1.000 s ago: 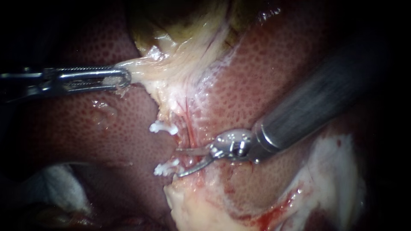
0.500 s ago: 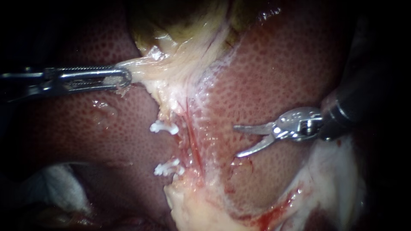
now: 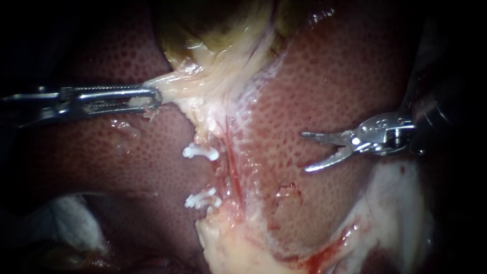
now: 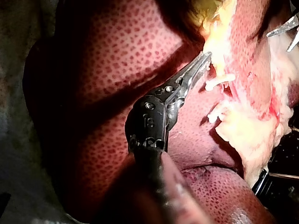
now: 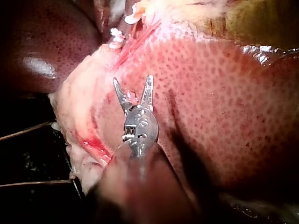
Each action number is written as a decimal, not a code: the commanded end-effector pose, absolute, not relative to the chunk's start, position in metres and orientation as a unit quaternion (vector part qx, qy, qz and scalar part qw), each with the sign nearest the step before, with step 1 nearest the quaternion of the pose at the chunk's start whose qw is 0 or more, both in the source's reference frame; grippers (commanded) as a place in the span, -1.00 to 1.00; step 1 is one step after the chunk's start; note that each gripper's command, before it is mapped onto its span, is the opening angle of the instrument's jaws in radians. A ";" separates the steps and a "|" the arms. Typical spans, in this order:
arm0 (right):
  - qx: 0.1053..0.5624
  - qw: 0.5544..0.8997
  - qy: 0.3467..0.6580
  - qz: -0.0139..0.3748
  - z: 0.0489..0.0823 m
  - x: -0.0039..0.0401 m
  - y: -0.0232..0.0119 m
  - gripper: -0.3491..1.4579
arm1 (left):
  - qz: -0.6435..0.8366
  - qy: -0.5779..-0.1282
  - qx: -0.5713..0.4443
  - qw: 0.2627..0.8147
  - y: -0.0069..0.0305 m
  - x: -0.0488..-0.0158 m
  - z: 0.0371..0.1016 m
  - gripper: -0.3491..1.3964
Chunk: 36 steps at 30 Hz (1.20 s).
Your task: Go back from the cut left tube
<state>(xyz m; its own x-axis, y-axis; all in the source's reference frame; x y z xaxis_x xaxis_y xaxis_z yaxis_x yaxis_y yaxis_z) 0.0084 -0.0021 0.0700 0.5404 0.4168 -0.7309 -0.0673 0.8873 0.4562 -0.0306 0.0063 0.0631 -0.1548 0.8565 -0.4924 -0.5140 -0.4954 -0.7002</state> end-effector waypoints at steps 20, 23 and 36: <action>0.194 0.855 0.461 0.139 0.0699 0.0086 -0.0024 0.97 | 0.748 -0.215 -0.452 0.435 0.0048 -0.0394 0.0702 -1.00; 0.192 0.855 0.461 0.137 0.0699 0.0086 -0.0024 0.97 | 0.750 -0.214 -0.453 0.432 0.0048 -0.0398 0.0704 -1.00; 0.193 0.855 0.462 0.136 0.0698 0.0087 -0.0025 0.97 | 0.750 -0.214 -0.453 0.431 0.0049 -0.0400 0.0704 -1.00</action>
